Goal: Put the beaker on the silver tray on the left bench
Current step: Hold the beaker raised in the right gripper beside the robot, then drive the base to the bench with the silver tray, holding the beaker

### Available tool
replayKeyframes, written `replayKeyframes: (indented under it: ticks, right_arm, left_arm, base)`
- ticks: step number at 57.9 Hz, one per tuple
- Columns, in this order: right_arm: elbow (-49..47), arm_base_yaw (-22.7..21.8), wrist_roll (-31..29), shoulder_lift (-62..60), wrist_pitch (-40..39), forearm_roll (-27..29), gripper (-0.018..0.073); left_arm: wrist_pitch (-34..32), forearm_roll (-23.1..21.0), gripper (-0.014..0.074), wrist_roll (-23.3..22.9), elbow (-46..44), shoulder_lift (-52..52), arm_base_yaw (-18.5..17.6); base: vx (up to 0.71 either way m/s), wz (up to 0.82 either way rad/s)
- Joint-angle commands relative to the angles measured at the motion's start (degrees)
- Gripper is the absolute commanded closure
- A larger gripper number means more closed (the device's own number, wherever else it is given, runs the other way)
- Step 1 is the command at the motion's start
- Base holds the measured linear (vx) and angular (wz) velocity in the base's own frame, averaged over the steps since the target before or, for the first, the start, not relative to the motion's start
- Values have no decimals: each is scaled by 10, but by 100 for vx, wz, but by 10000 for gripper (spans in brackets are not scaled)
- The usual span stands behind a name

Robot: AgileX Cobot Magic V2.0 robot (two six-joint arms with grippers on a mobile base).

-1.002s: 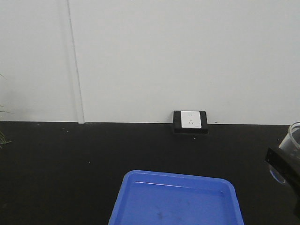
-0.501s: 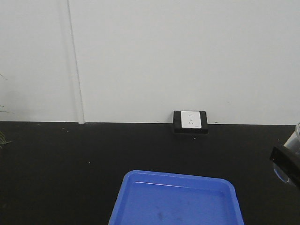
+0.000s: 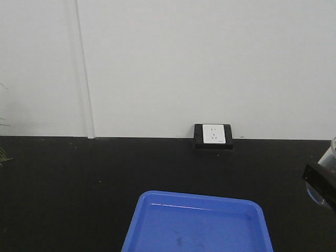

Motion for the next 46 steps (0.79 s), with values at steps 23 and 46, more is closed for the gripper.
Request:
replayKeyframes:
  ticks: [23, 46]
  right_arm:
    - [-16, -1, 2, -3, 17, -17, 566]
    - [-15, -1, 2, -2, 17, -17, 566]
  left_arm:
    - [-44, -1, 595, -3, 16, -9, -3]
    - [-44, -1, 595, -3, 16, -9, -3]
  base:
    - [0, 0]
    - [-3, 1]
